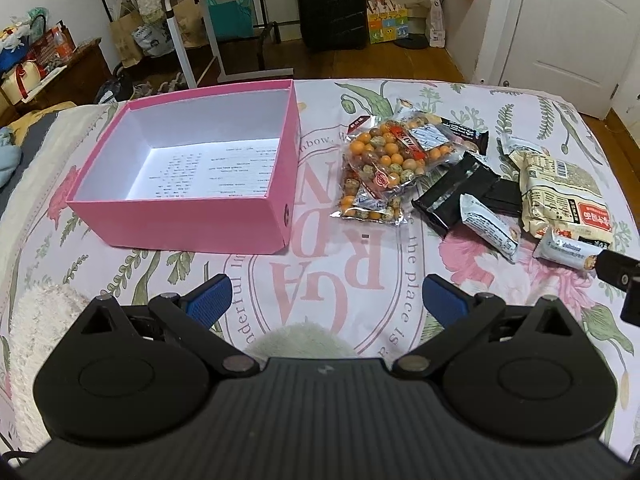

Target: Organize snacks

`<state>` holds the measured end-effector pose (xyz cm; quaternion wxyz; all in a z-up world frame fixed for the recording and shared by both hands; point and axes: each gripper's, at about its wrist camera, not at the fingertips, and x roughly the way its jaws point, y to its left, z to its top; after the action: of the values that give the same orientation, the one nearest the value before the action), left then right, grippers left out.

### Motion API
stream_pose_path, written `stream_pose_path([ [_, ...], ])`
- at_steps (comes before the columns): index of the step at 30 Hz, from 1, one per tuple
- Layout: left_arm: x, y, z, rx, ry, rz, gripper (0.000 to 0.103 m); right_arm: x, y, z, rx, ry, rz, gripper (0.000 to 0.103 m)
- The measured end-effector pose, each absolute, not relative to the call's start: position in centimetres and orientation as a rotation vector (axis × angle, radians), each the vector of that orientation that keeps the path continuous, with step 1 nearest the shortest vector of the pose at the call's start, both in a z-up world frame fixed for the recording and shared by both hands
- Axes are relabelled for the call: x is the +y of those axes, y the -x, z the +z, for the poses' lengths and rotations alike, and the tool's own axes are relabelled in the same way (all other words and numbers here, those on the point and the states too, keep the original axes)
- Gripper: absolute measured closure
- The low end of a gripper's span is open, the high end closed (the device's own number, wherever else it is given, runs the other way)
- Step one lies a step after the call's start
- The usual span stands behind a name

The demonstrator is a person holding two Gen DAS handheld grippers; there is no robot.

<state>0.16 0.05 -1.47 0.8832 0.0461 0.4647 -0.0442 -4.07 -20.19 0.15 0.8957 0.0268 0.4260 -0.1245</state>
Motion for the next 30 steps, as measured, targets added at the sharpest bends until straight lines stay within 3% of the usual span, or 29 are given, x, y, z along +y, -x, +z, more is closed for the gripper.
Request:
stream_pose_path([
  [20, -0.5, 0.0, -0.5, 0.996, -0.066, -0.138, 0.000, -21.2, 4.9, 0.6, 0.874, -0.057, -0.276, 0.000],
  [30, -1.4, 1.0, 0.4, 0.919, -0.080, -0.169, 0.000, -21.2, 5.3, 0.7, 0.866, -0.051, -0.266, 0.000],
])
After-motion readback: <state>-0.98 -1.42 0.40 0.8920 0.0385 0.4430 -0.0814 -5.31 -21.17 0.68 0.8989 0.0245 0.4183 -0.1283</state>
